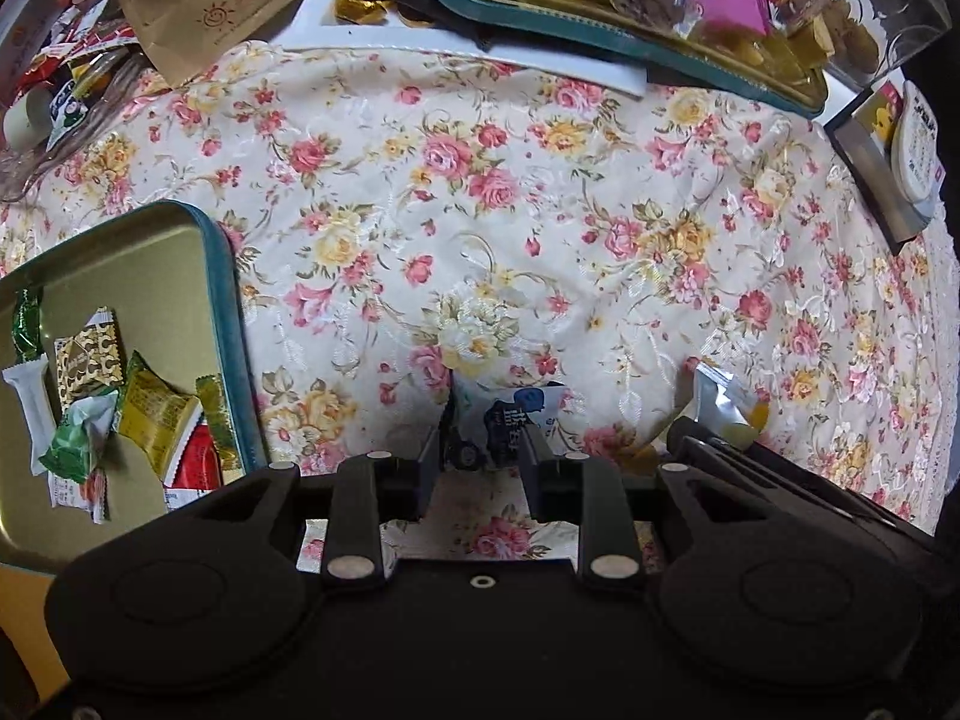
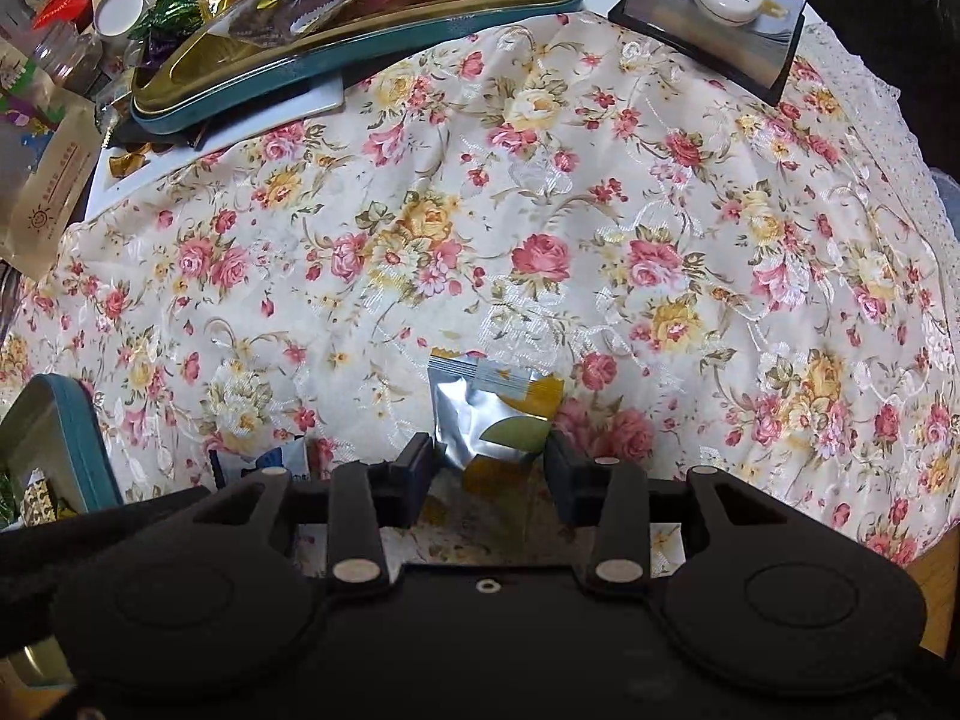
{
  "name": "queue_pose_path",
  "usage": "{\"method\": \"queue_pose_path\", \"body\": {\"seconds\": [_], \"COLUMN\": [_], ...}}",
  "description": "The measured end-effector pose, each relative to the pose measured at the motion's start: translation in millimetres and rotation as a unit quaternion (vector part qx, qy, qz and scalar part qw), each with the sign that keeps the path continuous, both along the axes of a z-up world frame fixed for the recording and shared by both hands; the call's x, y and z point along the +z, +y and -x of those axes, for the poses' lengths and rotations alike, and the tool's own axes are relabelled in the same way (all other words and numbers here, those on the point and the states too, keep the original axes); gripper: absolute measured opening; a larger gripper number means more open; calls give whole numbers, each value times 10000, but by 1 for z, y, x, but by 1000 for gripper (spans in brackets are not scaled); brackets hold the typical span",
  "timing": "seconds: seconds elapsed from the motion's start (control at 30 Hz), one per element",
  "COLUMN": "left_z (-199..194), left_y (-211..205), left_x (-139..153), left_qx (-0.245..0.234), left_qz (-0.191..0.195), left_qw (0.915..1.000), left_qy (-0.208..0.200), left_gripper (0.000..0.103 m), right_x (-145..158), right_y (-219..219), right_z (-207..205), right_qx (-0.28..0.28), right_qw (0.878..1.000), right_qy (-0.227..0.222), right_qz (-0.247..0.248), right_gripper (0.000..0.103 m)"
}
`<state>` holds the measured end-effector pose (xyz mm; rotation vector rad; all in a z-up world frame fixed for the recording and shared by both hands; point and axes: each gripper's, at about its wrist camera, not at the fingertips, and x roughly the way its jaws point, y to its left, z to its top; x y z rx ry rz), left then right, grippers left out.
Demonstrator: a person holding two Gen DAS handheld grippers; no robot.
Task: Organize snacks
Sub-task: 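Grasp the silver-yellow packet with the right gripper, then grasp the blue-white blueberry packet with the left gripper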
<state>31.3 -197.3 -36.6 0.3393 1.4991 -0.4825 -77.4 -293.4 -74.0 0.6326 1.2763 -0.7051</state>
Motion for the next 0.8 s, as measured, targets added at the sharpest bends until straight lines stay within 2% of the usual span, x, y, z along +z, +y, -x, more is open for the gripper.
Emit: {"method": "queue_pose_path", "body": {"seconds": [0.27, 0.43, 0.63, 0.7, 0.8], "left_z": [4, -11, -30, -32, -30], "left_y": [-7, -4, -1, -6, -17], "left_x": [-20, -21, -30, -35, -53], "left_qx": [76, 527, 924, 875, 535], "left_qz": [-265, -122, -328, -267, -569], "left_qw": [9996, 9985, 9944, 9950, 9962], "left_qy": [9, -104, -380, -391, -382], "left_gripper": [36, 36, 36, 36, 37], "right_x": [8, 13, 15, 15, 18], "right_y": [-5, -9, -14, -18, -22], "right_z": [6, 13, 22, 27, 34], "right_qx": [-89, -159, -200, -222, -282], "right_qw": [9997, 9995, 9994, 9993, 9990], "right_qy": [-134, -214, -219, -228, -275], "right_qz": [-156, -186, -166, -173, -186], "right_gripper": [43, 43, 43, 43, 43]}}
